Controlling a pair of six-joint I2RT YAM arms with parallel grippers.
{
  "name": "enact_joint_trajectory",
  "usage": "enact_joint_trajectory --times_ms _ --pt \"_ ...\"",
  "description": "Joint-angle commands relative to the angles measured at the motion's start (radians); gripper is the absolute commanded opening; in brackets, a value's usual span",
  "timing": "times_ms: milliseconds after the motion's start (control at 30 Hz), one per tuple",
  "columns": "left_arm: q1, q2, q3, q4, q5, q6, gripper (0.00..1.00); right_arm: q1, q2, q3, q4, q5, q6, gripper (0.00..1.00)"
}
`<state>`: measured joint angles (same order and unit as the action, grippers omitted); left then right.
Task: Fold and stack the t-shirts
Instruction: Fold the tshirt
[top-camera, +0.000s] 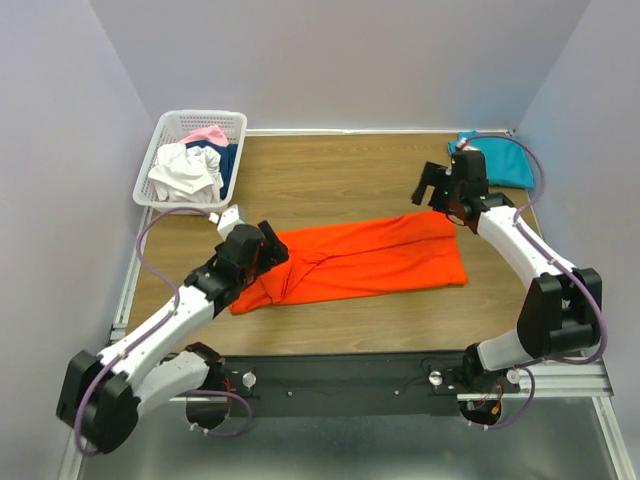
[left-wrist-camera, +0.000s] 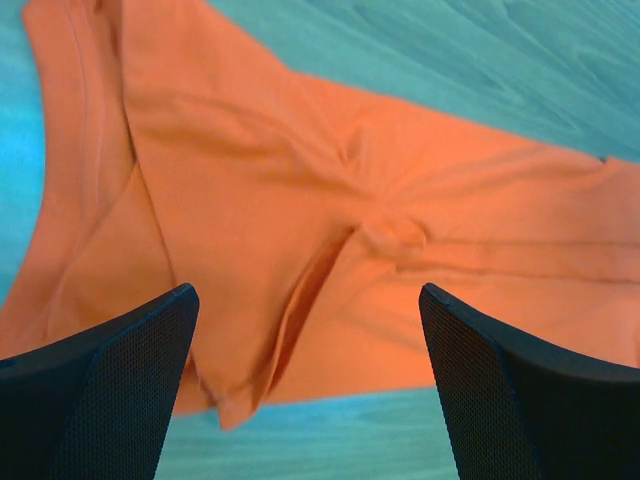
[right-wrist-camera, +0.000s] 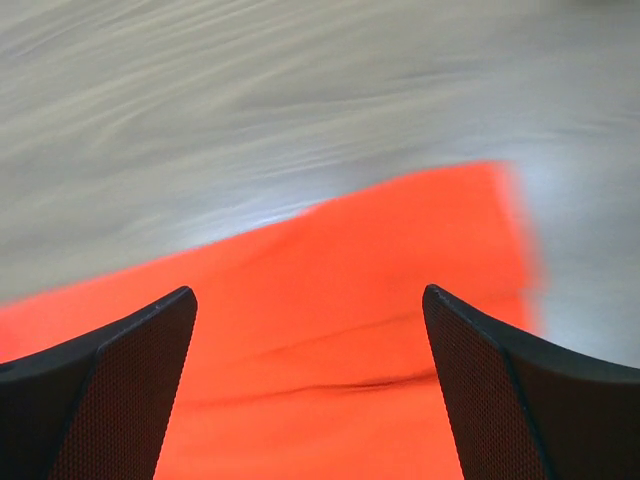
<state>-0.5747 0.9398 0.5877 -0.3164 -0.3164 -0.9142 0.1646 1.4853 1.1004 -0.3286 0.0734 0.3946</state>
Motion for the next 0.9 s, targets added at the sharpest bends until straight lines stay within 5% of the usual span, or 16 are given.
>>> enact_joint_trajectory --times_ms 0,300,600,867 --pt "0.150 0.196 0.067 0.190 0.088 0.141 0.98 0.161 0.051 -0.024 0.115 -0.589 -0.155 1.00" --pt "0.257 0.551 0.166 0.287 0.209 0.189 0.98 0.495 0.401 0.222 0.152 -0.860 -0.423 1.00" --pt "0.279 0.614 0.109 0.312 0.226 0.175 0.98 0.575 0.650 0.397 0.149 -0.957 -0.497 1.00" --pt "0.285 0.605 0.093 0.312 0.223 0.175 0.98 0.618 0.636 0.337 0.151 -1.012 -0.548 1.00"
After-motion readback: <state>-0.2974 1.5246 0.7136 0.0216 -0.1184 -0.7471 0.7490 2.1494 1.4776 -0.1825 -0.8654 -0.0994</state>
